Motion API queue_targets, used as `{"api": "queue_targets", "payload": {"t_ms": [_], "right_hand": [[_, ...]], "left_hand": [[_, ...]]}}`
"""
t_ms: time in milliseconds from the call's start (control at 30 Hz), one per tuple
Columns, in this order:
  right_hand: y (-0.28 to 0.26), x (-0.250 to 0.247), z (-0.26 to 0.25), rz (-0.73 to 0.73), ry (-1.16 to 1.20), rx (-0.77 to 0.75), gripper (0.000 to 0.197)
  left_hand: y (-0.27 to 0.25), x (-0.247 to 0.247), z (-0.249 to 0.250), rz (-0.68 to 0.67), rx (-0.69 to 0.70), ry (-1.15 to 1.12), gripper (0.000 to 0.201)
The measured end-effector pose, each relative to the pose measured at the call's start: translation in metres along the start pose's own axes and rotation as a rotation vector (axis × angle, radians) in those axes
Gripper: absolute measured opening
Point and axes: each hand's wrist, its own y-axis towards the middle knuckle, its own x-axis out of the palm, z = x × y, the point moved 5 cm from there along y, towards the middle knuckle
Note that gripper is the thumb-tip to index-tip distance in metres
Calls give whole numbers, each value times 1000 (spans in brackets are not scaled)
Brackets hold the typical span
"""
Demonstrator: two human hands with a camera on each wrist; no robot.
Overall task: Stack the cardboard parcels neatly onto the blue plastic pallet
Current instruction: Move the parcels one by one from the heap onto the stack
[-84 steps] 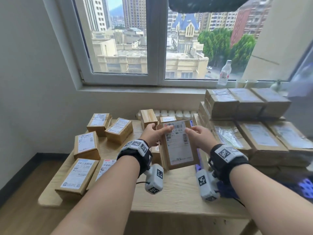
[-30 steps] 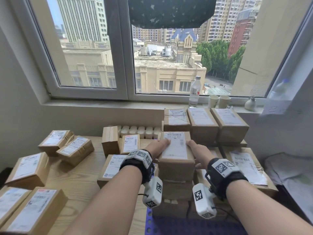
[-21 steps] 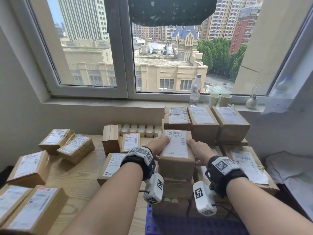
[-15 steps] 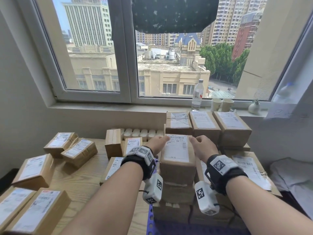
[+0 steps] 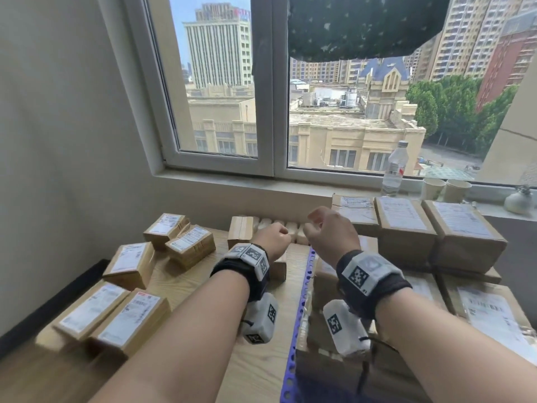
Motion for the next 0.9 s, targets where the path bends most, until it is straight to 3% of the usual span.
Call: {"api": "queue_targets", "payload": {"t_ms": [367, 900], "right_hand": [[-1, 90, -54, -141, -57, -64, 28], [10, 257, -128, -304, -26, 124, 27]], "left_hand": [[-17, -45, -97, 49, -121, 4, 34], [-14, -147, -286, 4, -216, -69, 30]]}}
